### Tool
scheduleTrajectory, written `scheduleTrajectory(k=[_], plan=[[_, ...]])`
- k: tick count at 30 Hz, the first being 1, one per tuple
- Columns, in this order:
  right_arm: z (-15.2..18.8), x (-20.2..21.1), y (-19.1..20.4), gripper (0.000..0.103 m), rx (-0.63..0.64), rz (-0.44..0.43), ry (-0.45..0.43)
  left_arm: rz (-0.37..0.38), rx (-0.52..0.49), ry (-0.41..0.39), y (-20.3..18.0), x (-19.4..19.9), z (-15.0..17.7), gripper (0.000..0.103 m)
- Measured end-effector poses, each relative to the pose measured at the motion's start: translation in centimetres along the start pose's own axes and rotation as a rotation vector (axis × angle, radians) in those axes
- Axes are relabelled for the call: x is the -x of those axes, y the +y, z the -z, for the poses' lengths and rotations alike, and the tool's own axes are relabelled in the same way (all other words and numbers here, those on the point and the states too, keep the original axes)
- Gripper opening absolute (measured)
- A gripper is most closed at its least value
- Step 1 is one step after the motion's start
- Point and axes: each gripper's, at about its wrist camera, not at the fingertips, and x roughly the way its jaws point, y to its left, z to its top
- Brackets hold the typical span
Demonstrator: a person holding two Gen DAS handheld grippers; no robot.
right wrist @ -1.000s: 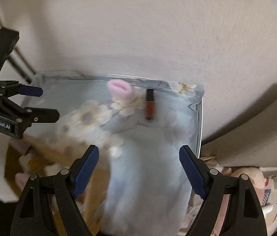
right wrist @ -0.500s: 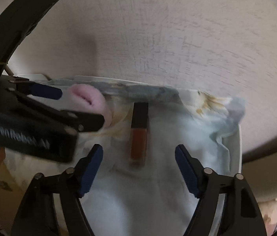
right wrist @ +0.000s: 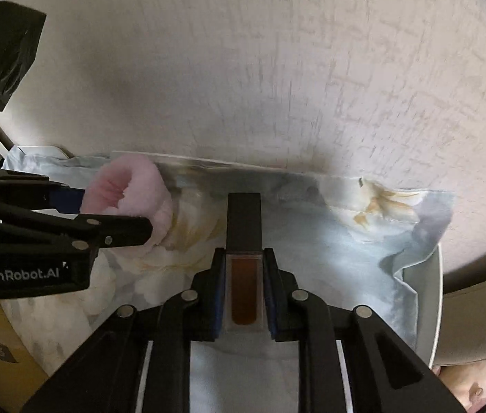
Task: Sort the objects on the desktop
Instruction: 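Grasp the last pink hair tie with the left tool while the right tool grasps the red lipstick, then carry the hair tie and lipstick into the box and open both tools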
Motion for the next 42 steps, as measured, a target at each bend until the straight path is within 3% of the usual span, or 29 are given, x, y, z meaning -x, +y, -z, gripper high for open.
scheduleTrajectory(k=[7,16,19,25,29,36,42], plan=[[0.2,3.5,1.2,0.018,0.001,-0.015,-0.008,0.008,-0.051,-0.041,-0.7,5.1,1.1,0.041],[0.3,11.7,4.0,0.018,0.003,-0.049,-0.025,0.059,-0.087,-0.081,-0.2,13.8,4.6,0.041],[0.3,14.0,5.4,0.018,0.005,-0.081,-0.03,0.099,-0.077,-0.079,-0.7,16.2,7.2,0.041],[1.4,18.0,9.0,0.018,0.051,-0.112,-0.029,0.093,-0.102,-0.07,0.6,19.6,12.5,0.041],[3.8,20.2,11.4,0.018,0.076,-0.141,-0.009,0.068,-0.112,-0.041,1.6,20.4,16.4,0.041],[7.9,20.5,14.6,0.018,0.064,-0.204,0.054,0.057,-0.06,-0.011,3.2,19.0,20.8,0.041],[10.6,18.5,16.0,0.018,0.105,-0.177,0.103,0.031,-0.056,0.007,3.8,18.4,23.1,0.041]])
